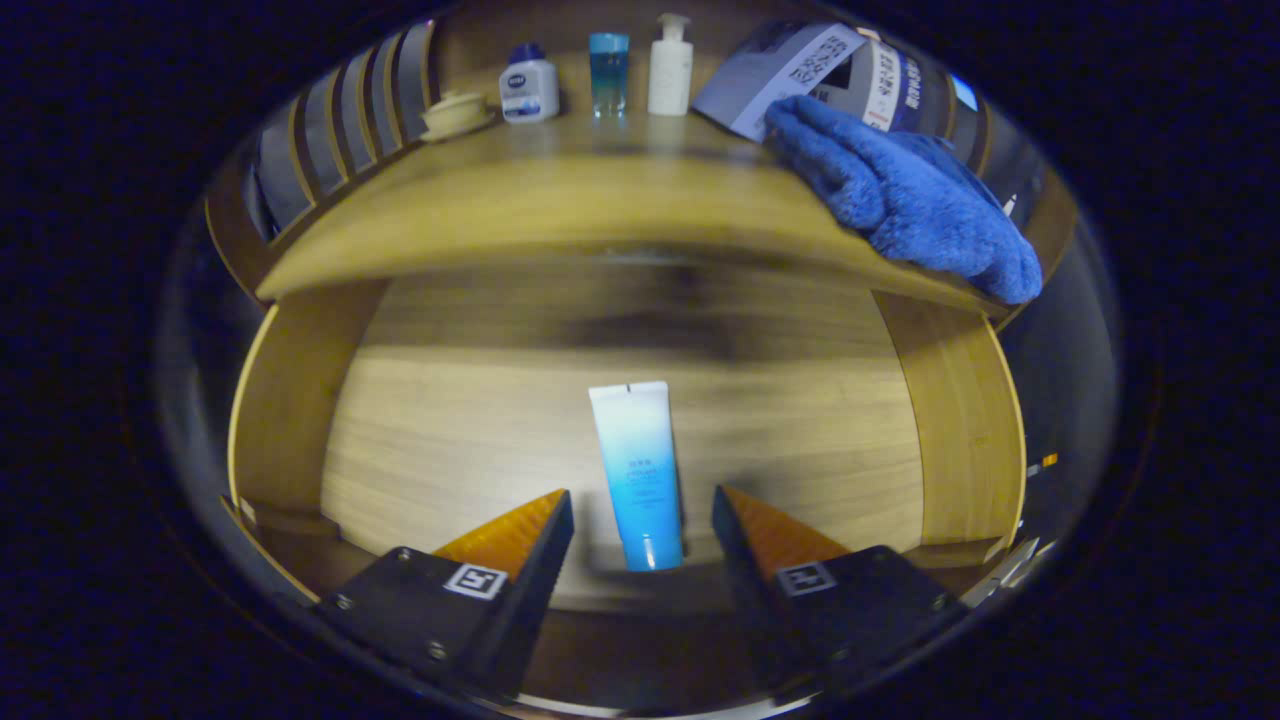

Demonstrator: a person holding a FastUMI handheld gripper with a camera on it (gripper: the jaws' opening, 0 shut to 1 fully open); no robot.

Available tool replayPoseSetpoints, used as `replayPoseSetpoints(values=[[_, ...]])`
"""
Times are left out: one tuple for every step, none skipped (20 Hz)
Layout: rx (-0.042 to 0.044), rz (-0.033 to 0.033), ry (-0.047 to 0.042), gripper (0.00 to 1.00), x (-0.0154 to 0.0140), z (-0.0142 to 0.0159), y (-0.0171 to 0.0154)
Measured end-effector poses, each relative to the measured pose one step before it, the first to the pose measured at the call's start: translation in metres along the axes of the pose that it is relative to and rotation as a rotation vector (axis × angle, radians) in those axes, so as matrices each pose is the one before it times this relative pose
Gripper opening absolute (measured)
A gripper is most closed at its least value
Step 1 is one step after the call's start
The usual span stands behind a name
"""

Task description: Pull open the drawer, take out the items inside it, and place them on the countertop above the cabinet.

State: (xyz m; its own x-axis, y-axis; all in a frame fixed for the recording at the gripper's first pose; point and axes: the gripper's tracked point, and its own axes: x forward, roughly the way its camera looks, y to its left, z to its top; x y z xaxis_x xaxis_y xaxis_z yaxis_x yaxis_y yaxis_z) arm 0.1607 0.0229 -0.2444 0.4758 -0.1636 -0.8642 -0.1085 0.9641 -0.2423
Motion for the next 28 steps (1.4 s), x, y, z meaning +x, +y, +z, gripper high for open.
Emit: replayPoseSetpoints(values=[[-0.00759, 0.00441, 0.01853, 0.79, 0.00461, -0.00208, 0.00184], [-0.00694, -0.00277, 0.01997, 0.74, 0.00397, -0.00366, 0.00029], [-0.00318, -0.00585, 0.02666, 0.73, 0.00280, -0.00383, -0.00147], [0.01029, -0.00853, 0.01716, 0.74, 0.00626, -0.00328, -0.00134], [0.01939, 0.01657, 0.02633, 0.63, 0.00329, -0.00385, 0.00295], [0.03993, 0.01192, -0.00410, 0.52, -0.00542, 0.00213, 0.00191], [0.03546, 0.01748, -0.00042, 0.41, 0.00235, 0.00046, 0.00306], [0.02622, 0.01828, -0.00791, 0.38, -0.00072, 0.00083, -0.00156], [0.01461, 0.01450, -0.01309, 0.36, -0.00137, 0.00191, 0.00046], [0.00266, 0.00426, -0.01692, 0.36, 0.00000, 0.00128, -0.00066], [-0.00002, 0.00118, -0.01986, 0.36, -0.00208, 0.00291, -0.00107], [0.01011, 0.00668, -0.02147, 0.35, -0.00367, 0.00295, 0.00065], [0.01766, 0.01816, -0.01121, 0.35, -0.00431, 0.00256, 0.00096], [0.02639, 0.02049, -0.01341, 0.35, -0.00677, 0.00162, 0.00194], [0.01615, 0.02284, -0.01844, 0.35, -0.00753, 0.00295, 0.00307], [0.01048, 0.02219, -0.01780, 0.35, -0.00815, 0.00205, 0.00472], [0.01035, 0.01751, -0.02490, 0.35, -0.00793, 0.00174, 0.00392], [0.00247, 0.01314, -0.02210, 0.35, -0.00853, 0.00067, 0.00371], [-0.00623, 0.01407, -0.02318, 0.35, -0.00842, -0.00004, 0.00294], [-0.00662, 0.01334, -0.02697, 0.35, -0.00820, -0.00076, 0.00300], [-0.00937, 0.01433, -0.02694, 0.35, -0.00755, -0.00093, 0.00360], [-0.01120, 0.02374, -0.04097, 0.35, -0.00863, 0.00082, 0.00571], [-0.01369, 0.01933, -0.05808, 0.35, -0.00569, 0.00338, 0.00533], [-0.02009, 0.00115, -0.04070, 0.35, -0.00841, -0.00075, 0.00120], [-0.02050, 0.00664, -0.04989, 0.35, -0.00703, 0.00040, 0.00304], [-0.01417, 0.01279, -0.05132, 0.35, -0.00724, 0.00236, 0.00595], [-0.00090, 0.00866, -0.04695, 0.35, -0.00638, 0.00384, 0.00195], [0.01300, 0.00393, -0.04571, 0.35, -0.00681, 0.00357, 0.00187]])
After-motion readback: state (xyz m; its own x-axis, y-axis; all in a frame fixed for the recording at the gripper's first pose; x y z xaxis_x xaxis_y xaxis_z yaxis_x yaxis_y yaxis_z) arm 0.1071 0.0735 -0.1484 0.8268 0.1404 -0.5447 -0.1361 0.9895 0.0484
